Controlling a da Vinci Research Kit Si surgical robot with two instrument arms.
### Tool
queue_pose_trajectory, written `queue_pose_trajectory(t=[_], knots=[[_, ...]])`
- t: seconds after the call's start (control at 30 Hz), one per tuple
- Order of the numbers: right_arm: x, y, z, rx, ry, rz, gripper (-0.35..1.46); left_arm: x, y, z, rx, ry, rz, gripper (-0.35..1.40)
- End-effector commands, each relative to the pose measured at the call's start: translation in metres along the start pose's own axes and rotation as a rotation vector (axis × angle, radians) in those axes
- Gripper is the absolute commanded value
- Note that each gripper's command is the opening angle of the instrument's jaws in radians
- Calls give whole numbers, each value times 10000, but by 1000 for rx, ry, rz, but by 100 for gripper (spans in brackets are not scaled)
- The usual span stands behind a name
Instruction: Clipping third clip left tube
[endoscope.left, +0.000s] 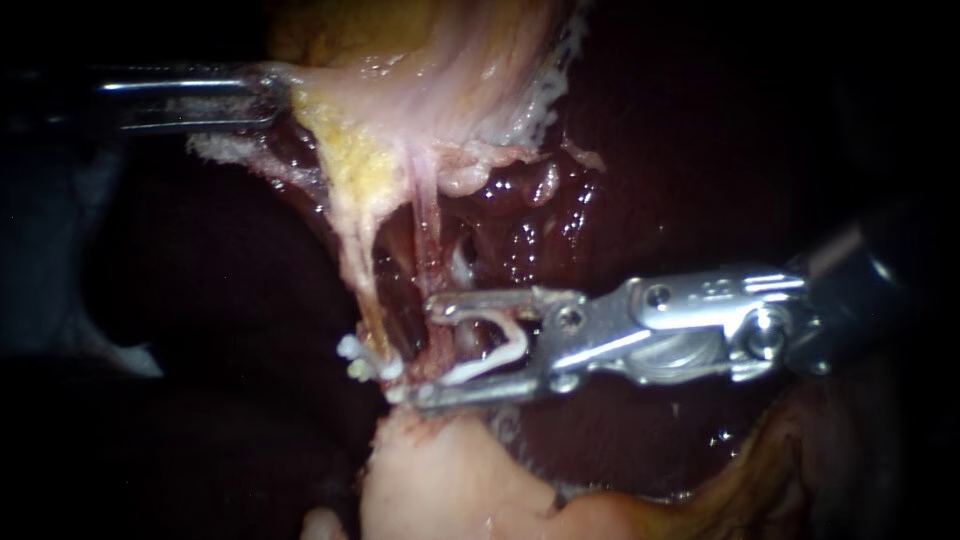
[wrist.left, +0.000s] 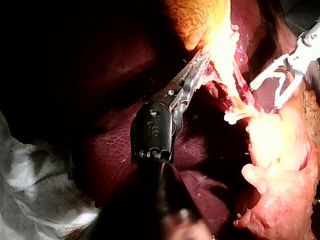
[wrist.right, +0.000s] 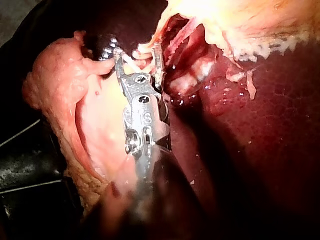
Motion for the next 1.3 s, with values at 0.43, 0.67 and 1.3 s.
queue_pose_trajectory(t=[0.43, 0.67, 1.3], knots=[[-18, 43, 9, -7, 3, -5, 48, -1, 0, 1, 4, 1, 0, -35], [-16, 52, 20, 55, 39, -14, 45, -1, 1, 2, 5, 1, 0, -35], [11, 55, 86, 106, 139, -27, 45, -1, 1, 4, 4, 1, 0, -35]])
